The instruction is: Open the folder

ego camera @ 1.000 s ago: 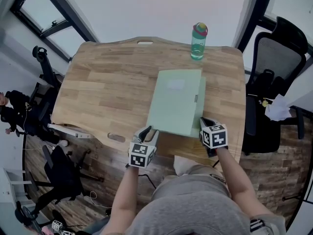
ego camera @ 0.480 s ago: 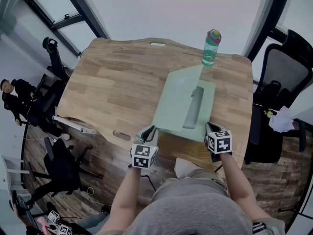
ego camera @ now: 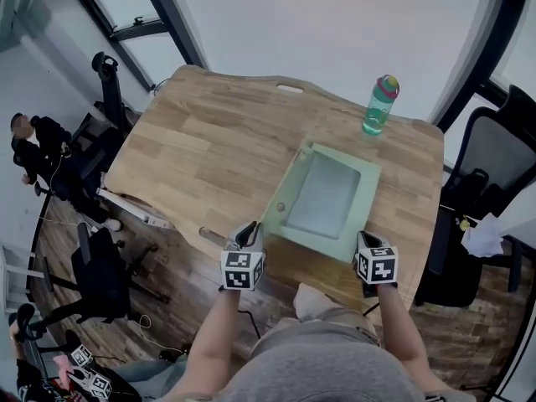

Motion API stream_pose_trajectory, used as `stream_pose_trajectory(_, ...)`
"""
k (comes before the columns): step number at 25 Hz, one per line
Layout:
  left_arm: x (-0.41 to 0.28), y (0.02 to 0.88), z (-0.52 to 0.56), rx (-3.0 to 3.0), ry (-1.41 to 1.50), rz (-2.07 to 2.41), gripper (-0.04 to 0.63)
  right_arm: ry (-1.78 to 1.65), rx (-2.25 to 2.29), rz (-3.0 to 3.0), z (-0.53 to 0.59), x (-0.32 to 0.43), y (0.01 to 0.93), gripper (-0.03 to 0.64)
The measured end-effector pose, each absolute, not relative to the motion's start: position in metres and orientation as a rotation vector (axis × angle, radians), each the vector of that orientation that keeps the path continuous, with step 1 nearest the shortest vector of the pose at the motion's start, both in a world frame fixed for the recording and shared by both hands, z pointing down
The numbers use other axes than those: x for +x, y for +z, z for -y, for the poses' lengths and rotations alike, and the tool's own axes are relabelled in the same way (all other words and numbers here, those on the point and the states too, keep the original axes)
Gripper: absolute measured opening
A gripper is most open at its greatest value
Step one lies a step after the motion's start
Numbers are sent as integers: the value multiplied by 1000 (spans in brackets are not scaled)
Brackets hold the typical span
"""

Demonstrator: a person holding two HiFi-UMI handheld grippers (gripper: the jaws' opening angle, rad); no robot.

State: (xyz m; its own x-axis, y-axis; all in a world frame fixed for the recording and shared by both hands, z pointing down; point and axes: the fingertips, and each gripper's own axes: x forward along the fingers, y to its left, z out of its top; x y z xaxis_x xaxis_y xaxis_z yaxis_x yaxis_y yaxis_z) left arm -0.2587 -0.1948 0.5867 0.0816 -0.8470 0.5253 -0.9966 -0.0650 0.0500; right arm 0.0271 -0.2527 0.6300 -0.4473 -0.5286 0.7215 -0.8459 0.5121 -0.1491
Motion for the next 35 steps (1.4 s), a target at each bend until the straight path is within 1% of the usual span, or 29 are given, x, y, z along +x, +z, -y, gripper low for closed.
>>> stream_pose_trajectory(15,-318,629,200,1572,450,1990,51,641,1063,2112,253,26,629,2)
stream_pose_trajectory(22,-335,649,203,1461,484,2002,74,644,1065,2112,254,25,629,2)
stream_pose_trajectory(24,-338,655,203,1445,499,1993,96,650,1065,2112,254,24,629,2)
stream_pose_trajectory(30,-344,671,203,1407,540,1986,132,644,1074,2106,254,27,629,2)
stream_pose_trajectory(35,-346,685,201,1383,593,1958,138,651,1079,2102,252,25,628,2)
